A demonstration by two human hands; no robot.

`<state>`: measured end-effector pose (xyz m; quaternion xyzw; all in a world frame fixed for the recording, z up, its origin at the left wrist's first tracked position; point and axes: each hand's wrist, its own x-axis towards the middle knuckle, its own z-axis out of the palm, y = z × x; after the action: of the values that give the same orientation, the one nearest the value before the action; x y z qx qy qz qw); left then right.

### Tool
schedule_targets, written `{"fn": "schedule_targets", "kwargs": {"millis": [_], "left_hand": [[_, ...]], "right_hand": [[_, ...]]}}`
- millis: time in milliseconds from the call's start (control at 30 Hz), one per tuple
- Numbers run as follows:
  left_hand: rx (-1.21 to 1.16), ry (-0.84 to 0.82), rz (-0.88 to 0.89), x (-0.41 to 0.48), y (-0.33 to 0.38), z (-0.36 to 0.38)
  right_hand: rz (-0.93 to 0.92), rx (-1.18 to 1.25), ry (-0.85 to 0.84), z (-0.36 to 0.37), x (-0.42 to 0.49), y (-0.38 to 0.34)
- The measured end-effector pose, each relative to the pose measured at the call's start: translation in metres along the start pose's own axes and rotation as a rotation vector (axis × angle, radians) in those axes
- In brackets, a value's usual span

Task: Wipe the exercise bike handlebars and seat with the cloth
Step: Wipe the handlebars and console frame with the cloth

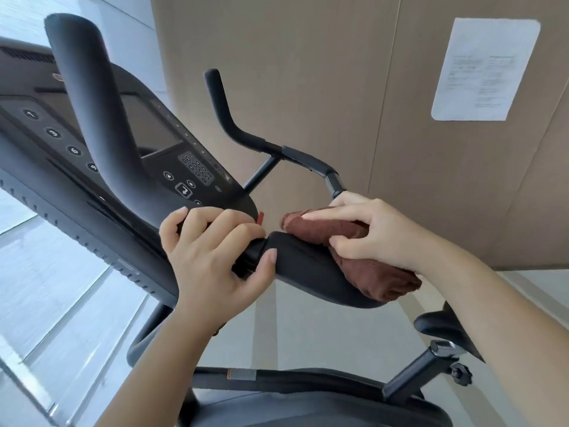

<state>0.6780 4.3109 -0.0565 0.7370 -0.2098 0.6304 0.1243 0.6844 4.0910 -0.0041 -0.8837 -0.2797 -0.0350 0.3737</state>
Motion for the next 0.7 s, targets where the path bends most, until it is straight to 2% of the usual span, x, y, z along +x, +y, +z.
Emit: {"fn": "schedule_targets", "kwargs": {"millis": [200,467,700], "left_hand": [[0.008,-0.070,-0.002,0.007,0.008,-0.008],[-0.049,-0.389,-0.007,0.025,0.035,-0.017],[0.078,-0.329,-0.196,0.016,0.071,-0.012]], "right_hand": [[-0.095,0.000,0.000,-0.001,-0.001,0.010],[-0.266,0.042,-0.011,-0.004,-0.009,0.022],[-0.454,0.037,-0.036,-0.013,-0.009,0.049]]}}
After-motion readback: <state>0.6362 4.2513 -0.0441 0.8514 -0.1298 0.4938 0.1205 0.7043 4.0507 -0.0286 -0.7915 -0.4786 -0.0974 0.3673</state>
